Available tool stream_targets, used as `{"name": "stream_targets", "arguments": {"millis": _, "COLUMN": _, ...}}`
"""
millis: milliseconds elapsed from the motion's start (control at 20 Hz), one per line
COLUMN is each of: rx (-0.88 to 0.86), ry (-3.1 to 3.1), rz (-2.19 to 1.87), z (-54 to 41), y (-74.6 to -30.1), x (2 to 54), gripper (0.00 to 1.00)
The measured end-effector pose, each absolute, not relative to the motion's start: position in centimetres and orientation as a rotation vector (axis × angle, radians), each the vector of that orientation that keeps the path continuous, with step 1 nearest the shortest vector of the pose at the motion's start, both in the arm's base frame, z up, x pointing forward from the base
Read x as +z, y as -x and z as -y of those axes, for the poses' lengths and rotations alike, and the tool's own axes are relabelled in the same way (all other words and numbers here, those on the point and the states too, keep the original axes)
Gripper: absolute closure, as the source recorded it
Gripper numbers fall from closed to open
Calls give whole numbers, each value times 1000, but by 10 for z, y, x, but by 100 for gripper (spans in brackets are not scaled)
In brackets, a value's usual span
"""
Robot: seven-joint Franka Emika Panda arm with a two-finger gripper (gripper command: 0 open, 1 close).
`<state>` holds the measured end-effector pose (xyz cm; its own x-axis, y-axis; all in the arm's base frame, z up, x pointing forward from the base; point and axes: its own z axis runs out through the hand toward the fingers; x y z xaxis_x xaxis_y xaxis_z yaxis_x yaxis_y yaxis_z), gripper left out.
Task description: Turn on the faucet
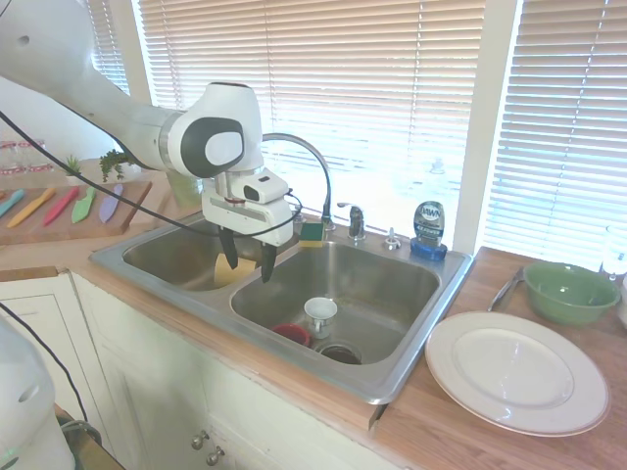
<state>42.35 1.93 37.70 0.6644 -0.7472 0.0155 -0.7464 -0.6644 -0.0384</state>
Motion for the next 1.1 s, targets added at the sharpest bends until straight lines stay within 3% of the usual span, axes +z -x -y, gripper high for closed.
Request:
{"name": "stream_targets", "arguments": {"millis": 200, "rx": -49, "ry": 2850, "rz": -1274, "z": -19, "y": -423, "x": 377, "gripper": 0}}
{"name": "stream_targets", "arguments": {"millis": 250, "rx": -51, "ry": 2852, "rz": -1277, "z": -18, "y": -423, "x": 377, "gripper": 100}}
{"name": "stream_targets", "arguments": {"millis": 1100, "rx": -64, "ry": 2851, "rz": -1301, "z": -11, "y": -424, "x": 378, "gripper": 100}}
